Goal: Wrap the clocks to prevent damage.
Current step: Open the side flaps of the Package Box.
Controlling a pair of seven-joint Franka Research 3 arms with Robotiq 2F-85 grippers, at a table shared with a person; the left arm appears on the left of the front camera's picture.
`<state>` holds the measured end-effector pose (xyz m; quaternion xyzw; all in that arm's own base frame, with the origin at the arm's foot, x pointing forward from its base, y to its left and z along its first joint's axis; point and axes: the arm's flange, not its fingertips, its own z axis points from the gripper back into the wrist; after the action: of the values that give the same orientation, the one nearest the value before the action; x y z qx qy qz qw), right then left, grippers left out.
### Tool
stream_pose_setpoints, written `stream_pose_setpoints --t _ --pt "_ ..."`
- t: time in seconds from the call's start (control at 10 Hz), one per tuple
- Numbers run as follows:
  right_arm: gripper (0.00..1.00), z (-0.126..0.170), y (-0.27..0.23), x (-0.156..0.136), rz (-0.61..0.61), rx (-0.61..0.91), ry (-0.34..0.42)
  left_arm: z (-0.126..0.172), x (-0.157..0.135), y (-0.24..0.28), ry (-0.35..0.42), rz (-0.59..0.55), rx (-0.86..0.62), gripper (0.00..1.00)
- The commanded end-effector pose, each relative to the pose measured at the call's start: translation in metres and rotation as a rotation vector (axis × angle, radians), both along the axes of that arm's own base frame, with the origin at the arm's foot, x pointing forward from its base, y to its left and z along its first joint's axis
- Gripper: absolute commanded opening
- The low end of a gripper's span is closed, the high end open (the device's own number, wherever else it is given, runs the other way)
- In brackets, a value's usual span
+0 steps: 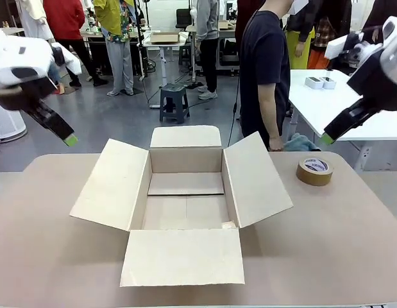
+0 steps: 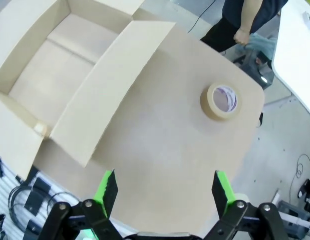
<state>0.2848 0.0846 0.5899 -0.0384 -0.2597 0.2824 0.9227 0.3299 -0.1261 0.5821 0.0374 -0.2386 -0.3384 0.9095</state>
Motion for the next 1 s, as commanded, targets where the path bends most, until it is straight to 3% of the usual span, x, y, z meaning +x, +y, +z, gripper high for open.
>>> stream_pose_setpoints --t 0.0,0.1,0.6,0.7,0.8,0.9 --pt "1.00 0.006 0.009 0.002 -0.043 -0.010 0.051 0.015 -0.007 -0.008 0.013 0.028 0.069 1.00" --pt "1.00 0.000 0.000 0.000 0.000 0.000 0.000 0.000 0.000 0.000 0.000 0.000 0.000 1.00" --pt "1.00 0.006 0.001 -0.004 -0.011 0.002 0.015 0.003 -0.002 -0.001 0.014 0.004 0.012 1.00" --pt "1.00 0.012 -0.017 0.002 0.148 0.140 0.071 0.013 0.004 0.018 0.139 -0.266 -0.143 1.00" --pt "1.00 0.019 -0.041 0.005 0.302 0.259 0.097 0.023 0.008 0.036 0.132 -0.350 -0.201 1.00" --pt "1.00 0.033 -0.069 0.010 0.475 0.396 0.051 0.036 0.016 0.056 0.126 -0.481 -0.245 1.00"
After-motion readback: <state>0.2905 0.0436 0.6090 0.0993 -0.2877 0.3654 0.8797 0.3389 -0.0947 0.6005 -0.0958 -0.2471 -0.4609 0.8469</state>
